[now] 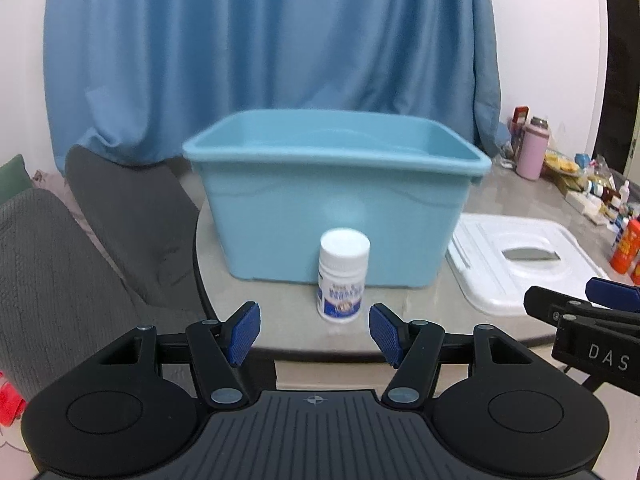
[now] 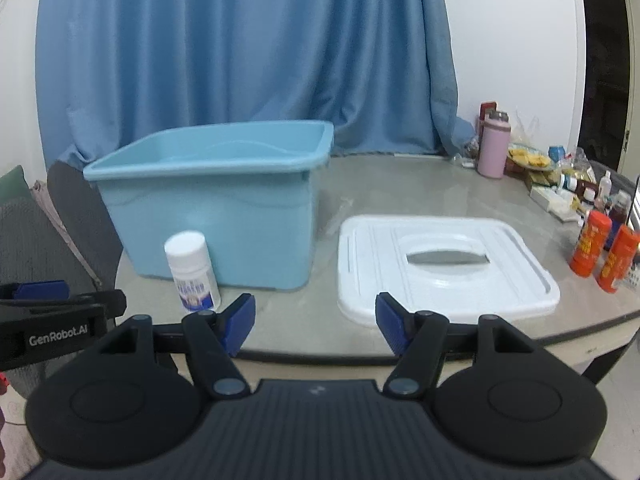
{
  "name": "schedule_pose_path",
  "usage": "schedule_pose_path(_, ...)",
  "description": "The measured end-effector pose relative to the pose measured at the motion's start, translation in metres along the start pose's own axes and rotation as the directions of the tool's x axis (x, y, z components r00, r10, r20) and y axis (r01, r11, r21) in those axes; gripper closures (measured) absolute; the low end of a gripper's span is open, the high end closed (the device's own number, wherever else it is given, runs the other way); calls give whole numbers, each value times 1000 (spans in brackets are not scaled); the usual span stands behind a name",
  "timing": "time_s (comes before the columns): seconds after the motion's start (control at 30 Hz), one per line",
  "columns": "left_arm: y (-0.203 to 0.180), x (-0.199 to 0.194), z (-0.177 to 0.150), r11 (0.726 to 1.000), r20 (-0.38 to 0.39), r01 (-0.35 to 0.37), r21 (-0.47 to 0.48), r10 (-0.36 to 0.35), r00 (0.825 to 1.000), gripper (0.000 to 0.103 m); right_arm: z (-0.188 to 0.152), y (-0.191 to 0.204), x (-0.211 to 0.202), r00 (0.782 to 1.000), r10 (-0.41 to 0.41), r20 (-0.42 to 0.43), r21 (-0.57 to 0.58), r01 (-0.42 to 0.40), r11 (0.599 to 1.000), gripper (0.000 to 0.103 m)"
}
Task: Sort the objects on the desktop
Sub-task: 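Withdraw both tools from the bin and bring the left tool to the last bottle, then close the left tool around the remaining white pill bottle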
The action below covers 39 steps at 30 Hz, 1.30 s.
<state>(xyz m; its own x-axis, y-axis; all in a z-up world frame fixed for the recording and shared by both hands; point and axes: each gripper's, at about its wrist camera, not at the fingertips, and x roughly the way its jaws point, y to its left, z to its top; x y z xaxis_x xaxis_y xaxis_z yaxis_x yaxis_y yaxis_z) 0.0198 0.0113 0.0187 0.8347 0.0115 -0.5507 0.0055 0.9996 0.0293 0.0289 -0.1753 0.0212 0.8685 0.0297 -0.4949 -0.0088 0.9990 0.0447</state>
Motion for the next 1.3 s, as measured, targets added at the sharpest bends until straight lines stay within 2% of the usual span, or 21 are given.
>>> schedule_pose_path(0.1,-2,3,-10,1000,-2,5,-10,-5,1000,37,-9,-3,0,1000,3,-7,4,-3,1000,37)
schedule_pose_path(0.17,-5,6,-13,1000,0,-5,-12,5,1000,31,-14,-4,2,1000,-4,-16,1,4,1000,37)
schedule_pose_path(0.6,-17,24,-26,1000,-20,13,9,-13,1000,30,-32,-14,3,999,-25,-44,4,25,1000,37)
schedule_pose_path(1.3,-26,73,-5,999,-32,34,21,-33,999,29,-20,-21,30,997,-42,-70,0,42,999,37)
